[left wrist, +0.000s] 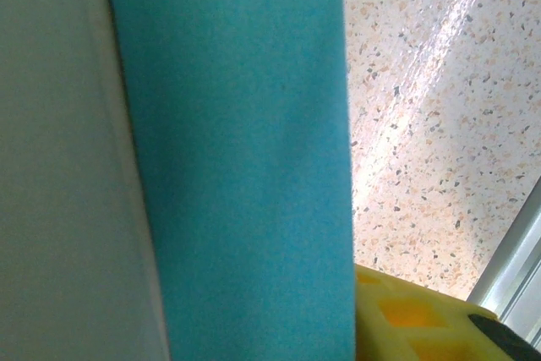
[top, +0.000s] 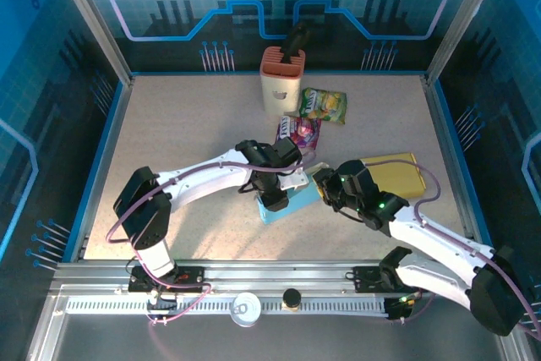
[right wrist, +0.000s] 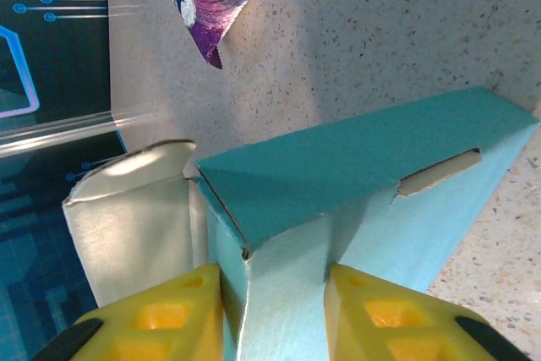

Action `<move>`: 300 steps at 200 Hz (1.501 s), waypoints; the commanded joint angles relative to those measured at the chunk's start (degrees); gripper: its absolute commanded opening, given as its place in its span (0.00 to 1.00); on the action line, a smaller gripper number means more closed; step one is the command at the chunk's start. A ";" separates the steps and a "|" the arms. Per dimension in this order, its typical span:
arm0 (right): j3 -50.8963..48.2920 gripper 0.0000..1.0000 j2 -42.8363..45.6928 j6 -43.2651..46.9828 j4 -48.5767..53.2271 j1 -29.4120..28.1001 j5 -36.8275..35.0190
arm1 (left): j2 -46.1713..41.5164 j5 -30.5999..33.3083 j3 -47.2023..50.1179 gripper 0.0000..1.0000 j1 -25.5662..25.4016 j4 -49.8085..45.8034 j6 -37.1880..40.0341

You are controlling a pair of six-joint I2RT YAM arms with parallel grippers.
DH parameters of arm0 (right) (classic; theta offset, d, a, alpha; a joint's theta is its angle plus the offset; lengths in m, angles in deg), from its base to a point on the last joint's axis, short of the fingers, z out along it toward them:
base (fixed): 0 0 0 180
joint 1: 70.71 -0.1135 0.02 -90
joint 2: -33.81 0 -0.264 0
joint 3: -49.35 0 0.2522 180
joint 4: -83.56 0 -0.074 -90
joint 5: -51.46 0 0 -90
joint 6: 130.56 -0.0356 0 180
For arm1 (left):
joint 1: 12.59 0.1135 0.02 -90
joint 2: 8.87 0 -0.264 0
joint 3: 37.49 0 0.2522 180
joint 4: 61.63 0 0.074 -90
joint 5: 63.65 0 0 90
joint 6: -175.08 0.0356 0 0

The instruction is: Fold the paper box

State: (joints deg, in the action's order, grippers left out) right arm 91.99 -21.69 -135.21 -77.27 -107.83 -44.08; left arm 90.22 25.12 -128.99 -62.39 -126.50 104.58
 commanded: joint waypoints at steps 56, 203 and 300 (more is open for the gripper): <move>1.52 0.52 6.09 14.51 5.28 4.11 3.13 | -1.96 1.76 0.45 0.34 -0.39 -0.44 1.61; 15.50 0.58 -5.62 67.59 15.74 20.90 33.31 | -3.82 0.85 2.68 0.33 -0.43 -1.86 4.31; 15.63 0.41 -5.23 67.35 17.61 18.33 31.52 | -3.80 0.86 2.70 0.34 -0.39 -1.80 4.12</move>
State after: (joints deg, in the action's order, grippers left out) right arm 107.07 -28.69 -68.68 -61.95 -88.01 -12.48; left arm 87.73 26.36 -126.84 -62.66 -127.42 107.75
